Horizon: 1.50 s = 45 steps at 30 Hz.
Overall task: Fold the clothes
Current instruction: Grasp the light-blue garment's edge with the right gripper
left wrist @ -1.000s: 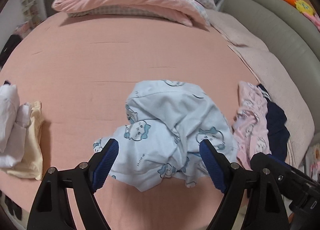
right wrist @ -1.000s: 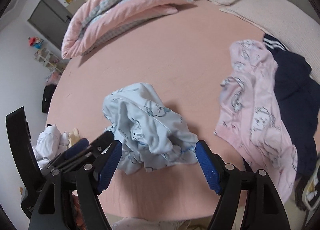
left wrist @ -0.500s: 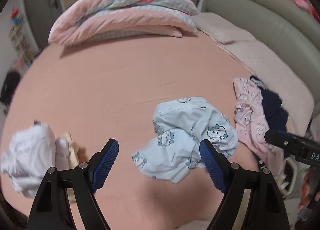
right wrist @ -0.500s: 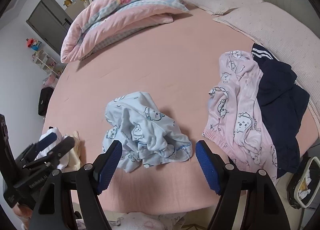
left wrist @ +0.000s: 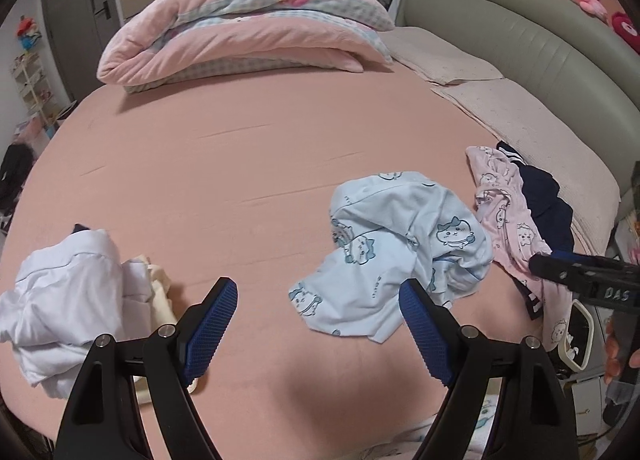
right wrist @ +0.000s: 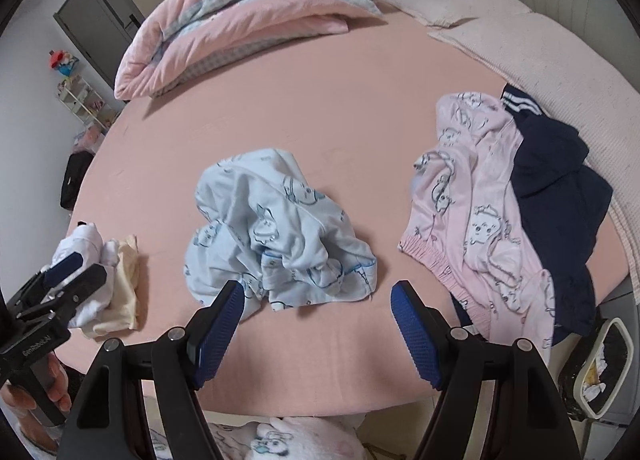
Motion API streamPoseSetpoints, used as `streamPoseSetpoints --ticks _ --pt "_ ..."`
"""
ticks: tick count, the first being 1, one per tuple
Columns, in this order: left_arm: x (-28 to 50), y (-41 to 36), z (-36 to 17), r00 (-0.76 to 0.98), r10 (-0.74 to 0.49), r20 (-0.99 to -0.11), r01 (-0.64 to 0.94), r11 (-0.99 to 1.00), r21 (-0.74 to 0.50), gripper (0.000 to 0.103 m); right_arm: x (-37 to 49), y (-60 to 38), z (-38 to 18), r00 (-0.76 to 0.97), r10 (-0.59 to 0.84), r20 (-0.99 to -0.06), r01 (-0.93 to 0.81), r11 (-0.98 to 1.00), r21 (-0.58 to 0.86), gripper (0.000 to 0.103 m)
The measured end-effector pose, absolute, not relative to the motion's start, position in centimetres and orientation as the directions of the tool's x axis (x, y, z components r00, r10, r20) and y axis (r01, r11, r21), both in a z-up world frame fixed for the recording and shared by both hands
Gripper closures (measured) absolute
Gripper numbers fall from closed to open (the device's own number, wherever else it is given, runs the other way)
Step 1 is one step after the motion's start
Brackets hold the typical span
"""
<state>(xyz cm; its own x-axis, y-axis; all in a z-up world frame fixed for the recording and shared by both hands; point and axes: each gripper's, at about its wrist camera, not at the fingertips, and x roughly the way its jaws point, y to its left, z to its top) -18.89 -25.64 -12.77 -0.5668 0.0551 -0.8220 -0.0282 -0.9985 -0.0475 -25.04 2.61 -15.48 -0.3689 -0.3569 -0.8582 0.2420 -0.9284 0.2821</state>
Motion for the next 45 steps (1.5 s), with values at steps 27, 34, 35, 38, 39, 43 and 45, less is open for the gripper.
streamPoseSetpoints --ticks 27,34,35,38,39,43,45 --pt "-26.7 -19.4 -18.0 -0.429 0.206 -0.88 -0.142 -0.977 -0.16 0.018 -29.3 1.0 -23.2 -0.339 -0.383 -0.859 0.193 -0.922 0.335 0.027" --pt "-28.1 -18.2 -19.6 -0.389 0.23 -0.892 -0.126 -0.973 -0.195 0.013 -30.2 1.8 -24.7 -0.319 -0.445 -0.837 0.14 -0.896 0.422 0.028" --pt "-28.2 -18.1 -19.7 -0.382 0.239 -0.893 -0.123 -0.971 -0.207 0.013 -30.2 1.9 -24.9 -0.316 -0.462 -0.829 0.133 -0.886 0.444 0.028" --pt "-28.5 -18.0 -19.8 -0.376 0.243 -0.894 -0.107 -0.97 -0.219 0.013 -30.1 1.7 -25.1 -0.329 -0.475 -0.816 0.144 -0.879 0.454 0.05" --pt "-28.6 -17.9 -19.8 -0.377 0.241 -0.894 -0.103 -0.97 -0.218 0.013 -30.2 1.6 -25.3 -0.324 -0.478 -0.816 0.148 -0.878 0.455 0.057" --pt "-28.8 -18.1 -20.2 -0.364 0.25 -0.897 -0.089 -0.968 -0.233 0.013 -30.3 1.3 -25.4 -0.322 -0.523 -0.789 0.166 -0.852 0.497 0.078" --pt "-28.7 -18.6 -20.3 -0.351 0.287 -0.891 -0.073 -0.957 -0.28 0.013 -30.2 1.2 -25.1 -0.324 -0.542 -0.775 0.175 -0.84 0.514 0.083"
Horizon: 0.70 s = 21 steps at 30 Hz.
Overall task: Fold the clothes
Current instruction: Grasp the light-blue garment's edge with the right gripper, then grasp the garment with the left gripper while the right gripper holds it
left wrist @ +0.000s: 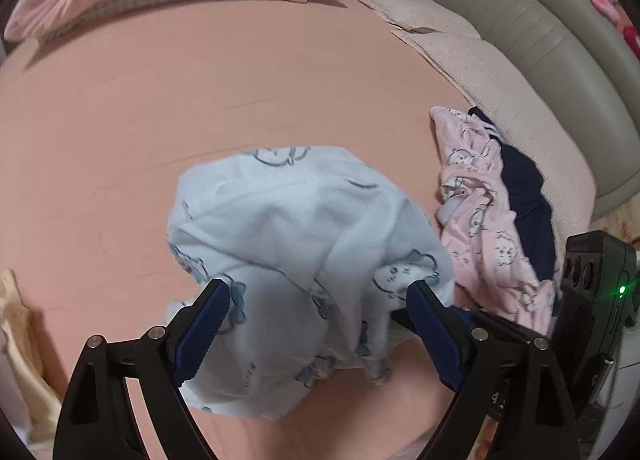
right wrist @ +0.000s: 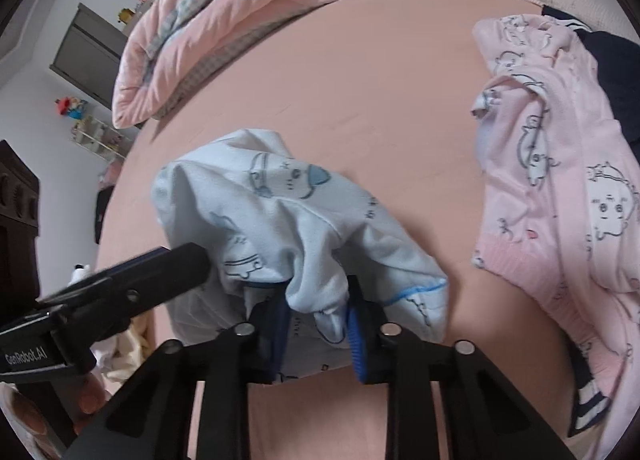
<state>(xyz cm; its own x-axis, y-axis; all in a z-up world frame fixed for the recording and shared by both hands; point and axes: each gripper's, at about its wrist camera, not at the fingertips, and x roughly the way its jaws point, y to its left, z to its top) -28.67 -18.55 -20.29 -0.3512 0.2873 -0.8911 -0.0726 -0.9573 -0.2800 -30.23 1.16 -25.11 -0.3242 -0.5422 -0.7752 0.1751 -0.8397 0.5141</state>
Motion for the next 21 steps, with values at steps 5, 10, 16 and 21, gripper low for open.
streamPoseSetpoints --ticks 5,10,16,21 --pt "-27.8 -19.7 -19.5 -0.362 0.301 -0.882 -0.031 -0.95 -0.311 0.013 -29.4 -0.5 -22.4 -0.356 -0.552 -0.754 0.279 -0.833 0.478 0.086" --pt "-28.1 -21.2 -18.5 -0.366 0.38 -0.85 -0.002 -0.913 -0.407 0.013 -29.1 -2.4 -21.5 -0.35 -0.558 -0.753 0.327 -0.826 0.46 0.086" --pt "-29.2 -19.8 -18.5 -0.318 0.391 -0.864 -0.068 -0.918 -0.391 0.013 -28.7 -3.2 -21.3 -0.323 -0.596 -0.735 0.352 -0.797 0.491 0.086" --pt "-29.4 -17.6 -19.4 -0.273 0.396 -0.877 -0.135 -0.918 -0.373 0.018 -28.5 -3.4 -20.8 -0.311 -0.633 -0.709 0.374 -0.768 0.52 0.086"
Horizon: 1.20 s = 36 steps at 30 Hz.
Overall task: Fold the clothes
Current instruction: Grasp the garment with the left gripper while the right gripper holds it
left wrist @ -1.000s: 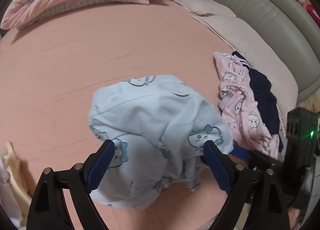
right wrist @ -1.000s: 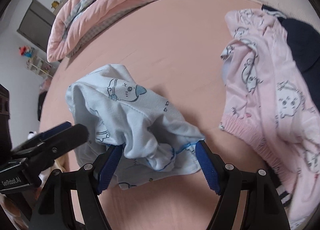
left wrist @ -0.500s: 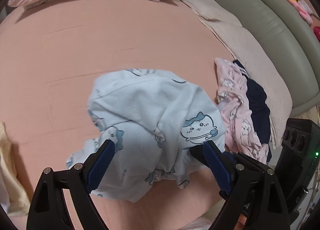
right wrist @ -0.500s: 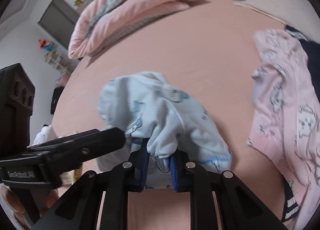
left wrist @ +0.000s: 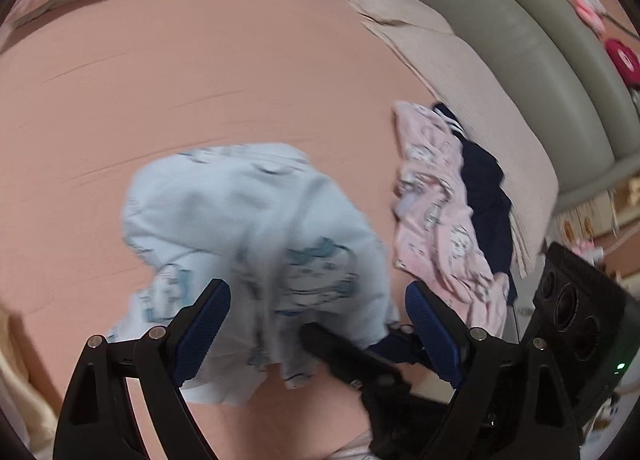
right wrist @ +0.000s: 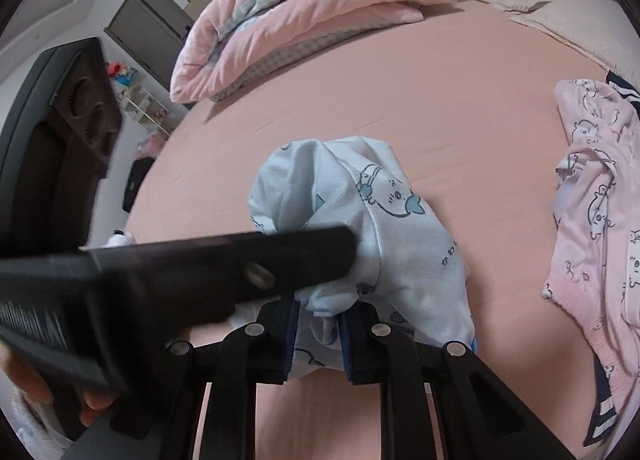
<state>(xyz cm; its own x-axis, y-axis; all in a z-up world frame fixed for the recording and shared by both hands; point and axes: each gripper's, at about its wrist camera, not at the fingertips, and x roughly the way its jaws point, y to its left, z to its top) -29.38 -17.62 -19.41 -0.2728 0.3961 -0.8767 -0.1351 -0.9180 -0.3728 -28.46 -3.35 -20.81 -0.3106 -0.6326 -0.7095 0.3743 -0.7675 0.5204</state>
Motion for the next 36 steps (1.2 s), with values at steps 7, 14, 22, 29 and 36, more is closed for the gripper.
streamPoseSetpoints --ticks 7,14,22,29,36 --pt "-29.3 -16.6 -20.8 -0.261 0.373 -0.891 -0.16 -0.926 -0.341 0.057 -28.0 -4.2 -20.5 -0.297 -0.643 -0.706 0.394 -0.756 0.523 0.086" --pt "-29.0 -18.3 -21.4 -0.285 0.394 -0.874 -0.118 -0.919 -0.376 0.08 -27.6 -4.6 -20.8 -0.27 -0.63 -0.729 0.4 -0.762 0.51 0.086" --pt "-28.5 -17.9 -21.1 -0.335 0.323 -0.885 -0.115 -0.946 -0.302 0.08 -27.6 -3.7 -21.0 -0.25 -0.533 -0.808 0.385 -0.82 0.422 0.044" --pt "-28.4 -18.9 -21.3 -0.335 0.329 -0.883 -0.065 -0.943 -0.327 0.08 -28.1 0.5 -21.3 -0.261 -0.519 -0.814 0.292 -0.846 0.446 0.043" --pt "-27.9 -19.3 -21.0 -0.347 0.302 -0.888 -0.059 -0.952 -0.3 0.08 -30.0 3.7 -23.7 -0.264 -0.519 -0.813 0.129 -0.854 0.503 0.042"
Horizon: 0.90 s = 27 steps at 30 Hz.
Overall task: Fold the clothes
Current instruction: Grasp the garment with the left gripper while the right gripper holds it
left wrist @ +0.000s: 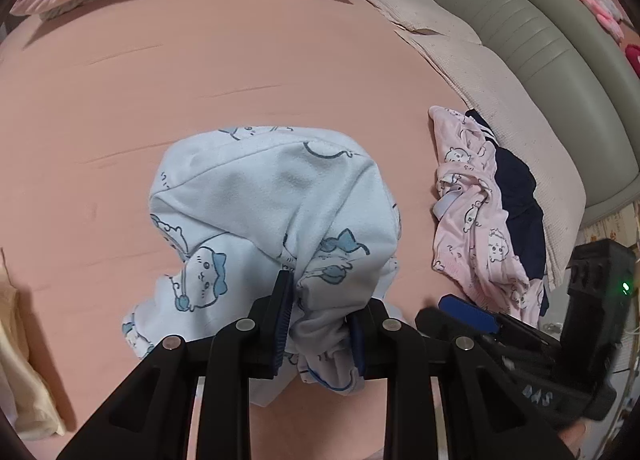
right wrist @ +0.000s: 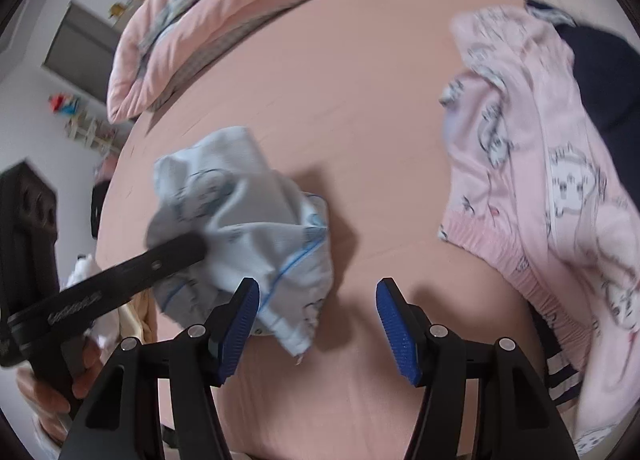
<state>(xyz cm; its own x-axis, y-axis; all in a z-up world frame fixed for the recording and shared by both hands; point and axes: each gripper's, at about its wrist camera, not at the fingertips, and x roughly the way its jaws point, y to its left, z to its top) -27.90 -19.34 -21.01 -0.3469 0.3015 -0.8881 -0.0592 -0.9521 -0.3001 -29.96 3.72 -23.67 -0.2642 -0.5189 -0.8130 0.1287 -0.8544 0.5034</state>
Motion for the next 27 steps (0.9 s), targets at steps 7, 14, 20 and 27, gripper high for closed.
streamPoseSetpoints --ticks 7,14,20,27 --pt "-27.5 -19.8 -20.8 -0.358 0.274 -0.893 -0.057 -0.961 -0.272 0.08 -30.4 4.0 -26.1 -0.24 -0.528 -0.814 0.037 -0.843 0.536 0.042" --pt "-26.9 -20.8 -20.7 -0.364 0.251 -0.897 -0.026 -0.965 -0.26 0.08 -30.8 2.0 -27.5 -0.194 -0.585 -0.788 0.05 -0.808 0.587 0.042" --pt "-26.3 -22.3 -20.6 -0.375 0.228 -0.899 0.008 -0.968 -0.249 0.08 -30.8 0.8 -27.9 -0.187 -0.656 -0.731 0.042 -0.749 0.662 0.042" --pt "-25.8 -24.2 -20.2 -0.38 0.2 -0.903 0.052 -0.97 -0.237 0.08 -30.4 -1.0 -26.3 -0.21 -0.712 -0.67 0.109 -0.698 0.708 0.062"
